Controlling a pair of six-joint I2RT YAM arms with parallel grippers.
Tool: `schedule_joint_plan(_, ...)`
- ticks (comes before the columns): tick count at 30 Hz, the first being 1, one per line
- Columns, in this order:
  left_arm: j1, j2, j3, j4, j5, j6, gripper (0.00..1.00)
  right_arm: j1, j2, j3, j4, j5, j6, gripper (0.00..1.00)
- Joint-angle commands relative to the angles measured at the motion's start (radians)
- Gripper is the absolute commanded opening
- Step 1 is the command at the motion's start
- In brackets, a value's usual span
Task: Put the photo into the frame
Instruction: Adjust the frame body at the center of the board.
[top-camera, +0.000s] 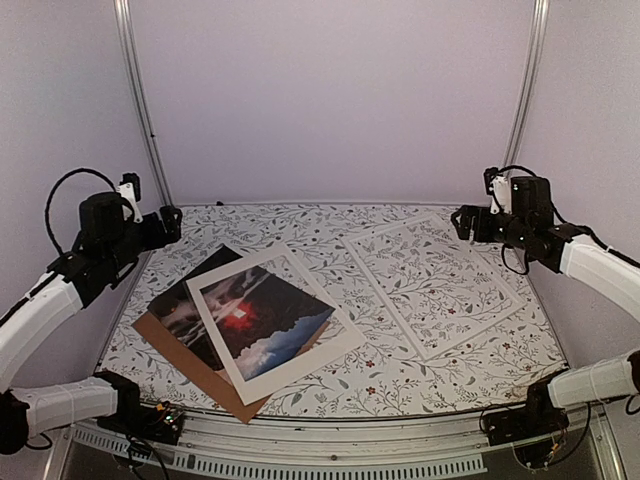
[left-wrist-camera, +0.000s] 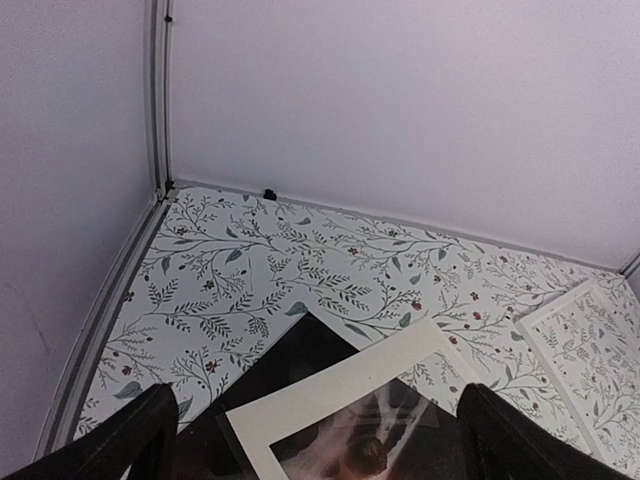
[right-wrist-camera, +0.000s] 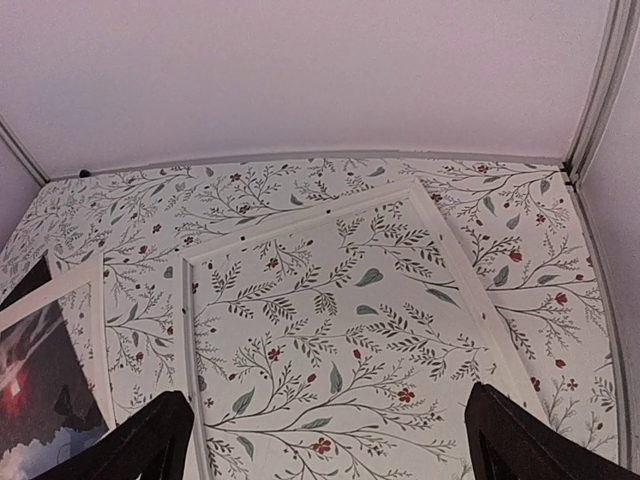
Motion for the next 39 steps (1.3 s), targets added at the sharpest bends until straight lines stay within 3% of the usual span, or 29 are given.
schedule_joint_plan(1, -0.004, 0.031, 0.009, -0.079, -0.008, -0.090, 1.00, 0.108, 0.089, 0.053, -0.103, 0.040, 0.019, 0.99)
schedule_joint_plan(10, -0.013, 0.078, -0.028, -0.114, 0.030, -0.174, 1.00, 0.339, 0.399, 0.146, -0.123, -0.035, 0.019, 0.99)
schedule_joint_plan(17, -0.020, 0.084, -0.094, -0.119, 0.054, -0.240, 1.00, 0.413, 0.598, 0.224, -0.162, -0.079, 0.060, 0.88)
schedule_joint_plan(32, -0.102, 0.237, -0.202, -0.086, 0.104, -0.379, 1.00, 0.432, 0.725, 0.255, -0.121, -0.149, 0.155, 0.63)
schedule_joint_plan(36, -0.118, 0.273, -0.231, -0.058, 0.117, -0.410, 1.00, 0.451, 0.741, 0.300, -0.098, -0.187, 0.158, 0.62)
schedule_joint_plan(39, -0.126, 0.293, -0.245, -0.057, 0.129, -0.422, 1.00, 0.452, 0.729, 0.323, -0.123, -0.086, 0.161, 0.71)
